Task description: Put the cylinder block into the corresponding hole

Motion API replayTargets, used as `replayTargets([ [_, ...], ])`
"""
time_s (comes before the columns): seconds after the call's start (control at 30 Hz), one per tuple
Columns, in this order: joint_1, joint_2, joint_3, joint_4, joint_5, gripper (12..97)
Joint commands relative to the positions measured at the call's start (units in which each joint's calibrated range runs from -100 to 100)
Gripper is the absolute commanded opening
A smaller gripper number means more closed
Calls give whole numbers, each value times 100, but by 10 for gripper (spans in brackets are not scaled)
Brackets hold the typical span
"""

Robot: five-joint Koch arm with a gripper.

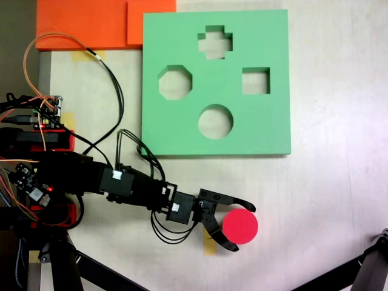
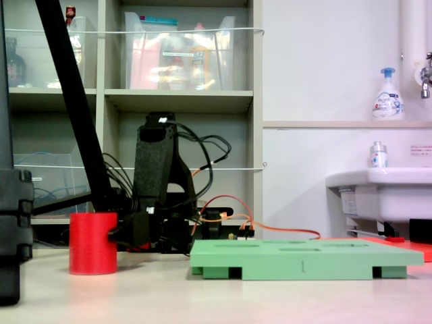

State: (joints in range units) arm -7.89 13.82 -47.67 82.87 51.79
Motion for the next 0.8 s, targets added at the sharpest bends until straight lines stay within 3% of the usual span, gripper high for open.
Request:
replayTargets([
  [0.0,0,-474,-38,172,-5,385],
  [0.33,34,-1144,-447,172,-5,385],
  [0.77,366,-6801,-1305,-2321,147,383],
])
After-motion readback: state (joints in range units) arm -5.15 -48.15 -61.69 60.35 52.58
